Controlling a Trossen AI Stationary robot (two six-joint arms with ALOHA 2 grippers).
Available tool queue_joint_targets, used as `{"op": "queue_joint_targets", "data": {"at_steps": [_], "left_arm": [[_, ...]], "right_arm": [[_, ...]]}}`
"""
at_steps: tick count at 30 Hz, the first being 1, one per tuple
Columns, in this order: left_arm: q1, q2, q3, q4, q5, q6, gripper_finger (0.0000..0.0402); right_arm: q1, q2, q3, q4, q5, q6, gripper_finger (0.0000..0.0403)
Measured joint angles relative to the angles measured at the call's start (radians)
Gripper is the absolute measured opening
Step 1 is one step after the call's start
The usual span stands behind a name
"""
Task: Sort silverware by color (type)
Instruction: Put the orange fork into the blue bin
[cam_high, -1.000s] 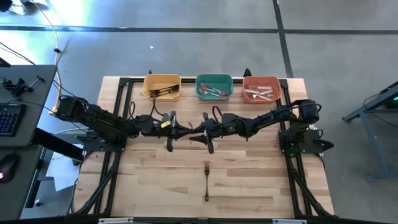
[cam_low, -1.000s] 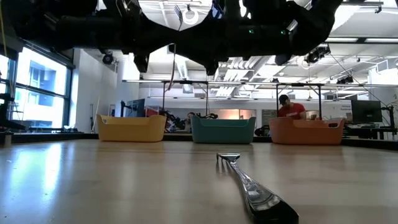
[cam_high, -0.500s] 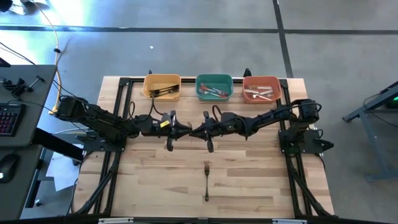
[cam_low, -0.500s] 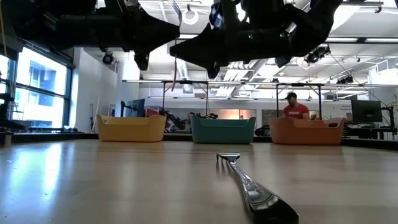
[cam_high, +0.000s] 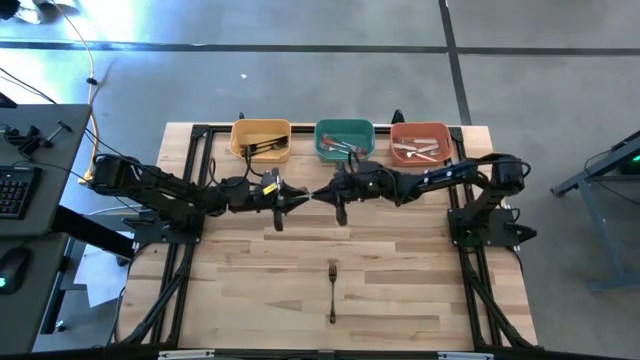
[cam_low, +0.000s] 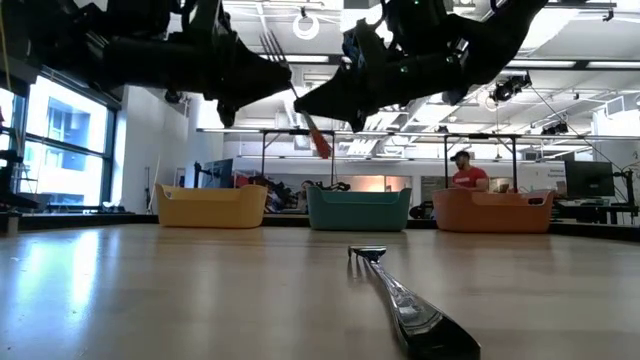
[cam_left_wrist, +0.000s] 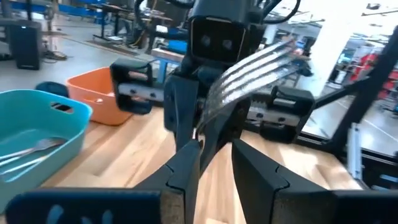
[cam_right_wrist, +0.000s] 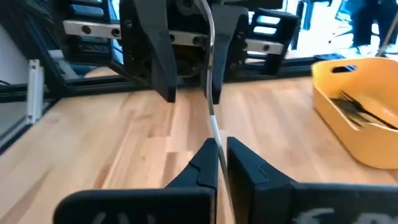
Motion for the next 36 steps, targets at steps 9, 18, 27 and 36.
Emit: {"op": "queue_joint_targets", "data": {"at_steps": [9,18,27,36], "left_arm": [[0.075,0.0,0.0,-0.002,0.103,0.033,0.0051],[0.144,0.0,0.0,-0.013,0.113,0.115,0.0002],[0.291,0.0,-0.084,0.076,0.178,0.108,0.0001],[0.398,-0.116,-0.25,0.198,0.266,0.061,0.0]], "right_arm": [[-0.122,-0.11,0.0,-0.184,0.022,-0.082,0.0001],[-0.297,-0.119,0.138,-0.515,0.08,-0.247,0.0001],[-0.449,0.022,0.288,-0.692,0.087,-0.35,0.0],[-0.514,0.141,0.344,-0.735,0.067,-0.417,0.0]]}}
